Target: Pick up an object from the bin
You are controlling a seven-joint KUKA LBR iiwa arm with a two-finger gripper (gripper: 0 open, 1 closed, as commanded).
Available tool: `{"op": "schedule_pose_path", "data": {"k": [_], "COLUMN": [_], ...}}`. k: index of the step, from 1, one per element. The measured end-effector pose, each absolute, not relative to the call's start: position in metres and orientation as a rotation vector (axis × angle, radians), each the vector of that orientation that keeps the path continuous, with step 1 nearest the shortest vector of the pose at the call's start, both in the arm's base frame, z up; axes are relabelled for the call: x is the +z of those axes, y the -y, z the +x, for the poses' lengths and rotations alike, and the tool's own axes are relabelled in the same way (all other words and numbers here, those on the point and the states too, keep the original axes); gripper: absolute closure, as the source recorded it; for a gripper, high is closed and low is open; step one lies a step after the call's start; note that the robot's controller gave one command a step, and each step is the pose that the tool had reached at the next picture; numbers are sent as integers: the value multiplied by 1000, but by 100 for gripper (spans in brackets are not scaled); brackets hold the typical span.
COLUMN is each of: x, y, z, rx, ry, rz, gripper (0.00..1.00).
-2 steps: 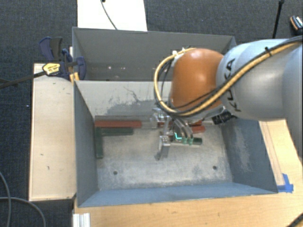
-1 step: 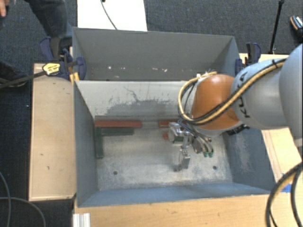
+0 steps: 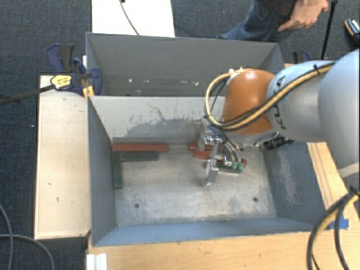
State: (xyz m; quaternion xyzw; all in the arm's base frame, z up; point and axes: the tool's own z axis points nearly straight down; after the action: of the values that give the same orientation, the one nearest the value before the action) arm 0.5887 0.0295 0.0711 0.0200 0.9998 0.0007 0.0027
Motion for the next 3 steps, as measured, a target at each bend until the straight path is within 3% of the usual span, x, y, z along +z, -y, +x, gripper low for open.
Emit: {"op": "schedule_pose_path", "data": {"k": [1, 2, 3], "x": [77, 71, 74], "y": [38, 0, 1], "z": [580, 591, 592], "rx": [-2, 2, 2], "ry": [-3115, -3135, -3130], "rz": [405, 106, 114], "gripper": [0, 0, 100]}}
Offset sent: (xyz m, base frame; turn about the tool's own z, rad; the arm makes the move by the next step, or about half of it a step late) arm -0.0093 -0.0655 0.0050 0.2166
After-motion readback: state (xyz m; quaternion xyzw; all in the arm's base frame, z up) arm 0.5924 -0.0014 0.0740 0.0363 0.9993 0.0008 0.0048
